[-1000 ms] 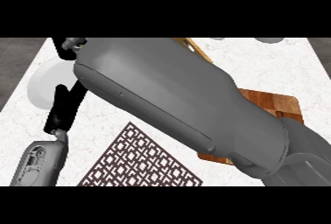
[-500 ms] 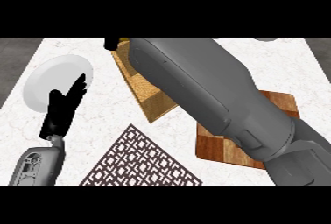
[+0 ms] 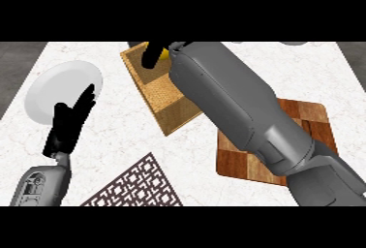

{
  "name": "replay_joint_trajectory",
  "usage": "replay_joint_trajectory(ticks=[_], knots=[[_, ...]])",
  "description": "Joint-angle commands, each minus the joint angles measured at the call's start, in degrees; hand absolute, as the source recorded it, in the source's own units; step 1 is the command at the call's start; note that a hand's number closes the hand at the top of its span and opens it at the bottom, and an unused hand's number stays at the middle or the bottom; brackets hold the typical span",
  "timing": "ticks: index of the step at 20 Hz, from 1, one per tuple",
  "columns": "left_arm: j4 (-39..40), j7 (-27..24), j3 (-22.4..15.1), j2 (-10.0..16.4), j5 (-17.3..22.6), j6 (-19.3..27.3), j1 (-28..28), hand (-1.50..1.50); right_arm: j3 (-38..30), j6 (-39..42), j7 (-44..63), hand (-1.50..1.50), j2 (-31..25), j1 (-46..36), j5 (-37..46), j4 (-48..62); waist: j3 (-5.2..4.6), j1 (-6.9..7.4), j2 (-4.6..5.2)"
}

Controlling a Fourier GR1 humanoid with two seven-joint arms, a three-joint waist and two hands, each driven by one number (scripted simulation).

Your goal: Pick the lemon from the cutting board and place it in the basket

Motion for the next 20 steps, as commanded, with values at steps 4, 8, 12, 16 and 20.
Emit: replay_joint_trajectory(ticks=[4, 8, 12, 16, 20], knots=[[1.9, -0.5, 1.5, 0.5, 0.5, 0.0, -1.7, 0.00, -5.8, -6.8, -2.3, -1.50, 1.4, 4.5, -3.9, 3.7, 0.00, -0.01, 0.12], [1.8, -0.2, 0.8, 0.1, 0.2, -0.2, -3.3, 0.00, -4.8, -12.1, -7.3, -1.50, 1.5, 5.9, -6.7, 4.3, -0.02, 0.89, 0.27], [1.6, -2.9, 0.2, -0.6, 0.2, -0.6, 1.0, 0.00, -8.6, -18.2, -12.7, -1.50, -0.2, 8.0, -4.8, 4.0, 0.01, 0.20, 0.11], [2.7, -1.1, 0.3, -1.1, -1.2, 1.5, -1.6, 0.00, -9.6, -28.4, -10.8, -1.50, 1.5, 9.7, -3.6, -0.2, 0.02, -0.83, -0.16], [0.7, -0.4, 2.1, 1.1, 0.7, -0.6, -0.3, 0.00, -11.5, -30.4, -6.6, -1.50, -1.4, 10.4, -2.1, -4.4, 0.02, -1.15, -0.53]])
